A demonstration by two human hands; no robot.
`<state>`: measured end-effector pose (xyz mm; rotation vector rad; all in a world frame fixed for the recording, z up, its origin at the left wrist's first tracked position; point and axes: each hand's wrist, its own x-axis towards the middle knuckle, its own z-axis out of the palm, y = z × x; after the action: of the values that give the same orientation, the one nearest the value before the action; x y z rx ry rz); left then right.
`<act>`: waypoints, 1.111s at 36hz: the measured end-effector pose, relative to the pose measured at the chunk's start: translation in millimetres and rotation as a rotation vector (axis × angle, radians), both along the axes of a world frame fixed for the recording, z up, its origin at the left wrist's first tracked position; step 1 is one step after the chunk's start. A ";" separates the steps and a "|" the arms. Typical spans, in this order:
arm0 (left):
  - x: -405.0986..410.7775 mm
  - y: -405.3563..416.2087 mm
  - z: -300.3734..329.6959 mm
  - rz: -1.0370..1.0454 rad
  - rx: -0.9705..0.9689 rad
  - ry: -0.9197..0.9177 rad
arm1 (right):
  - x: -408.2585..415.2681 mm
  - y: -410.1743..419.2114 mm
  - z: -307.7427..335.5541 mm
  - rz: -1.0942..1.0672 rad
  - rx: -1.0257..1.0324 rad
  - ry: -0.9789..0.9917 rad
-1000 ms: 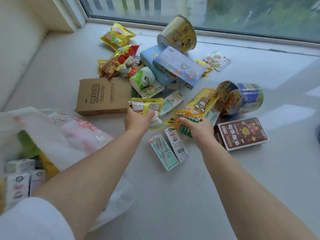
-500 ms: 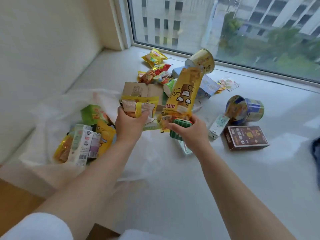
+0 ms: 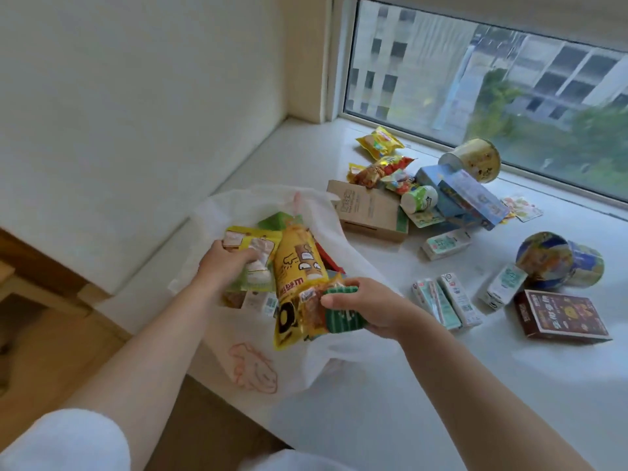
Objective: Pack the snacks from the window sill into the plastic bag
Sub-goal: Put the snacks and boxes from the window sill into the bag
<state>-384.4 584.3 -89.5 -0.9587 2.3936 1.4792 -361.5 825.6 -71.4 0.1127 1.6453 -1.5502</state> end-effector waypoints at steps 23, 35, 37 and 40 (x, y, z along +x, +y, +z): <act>-106.3 -33.5 -74.1 -0.301 -0.353 -0.151 | -77.6 -64.2 -34.5 -0.231 0.819 0.195; -77.0 -24.4 -88.0 -0.755 -0.729 -0.189 | -71.1 -105.4 -67.8 -0.036 1.064 0.528; -74.9 -24.4 -89.8 -0.750 -0.738 -0.151 | -70.2 -93.6 -73.9 -0.097 1.046 0.488; -70.5 -25.6 -92.9 -0.783 -0.744 -0.101 | -62.3 -89.2 -80.3 -0.088 1.059 0.487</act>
<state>-454.9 558.8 -182.4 -0.0847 2.7623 0.2649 -423.8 736.4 -151.7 0.3861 2.7346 -0.6188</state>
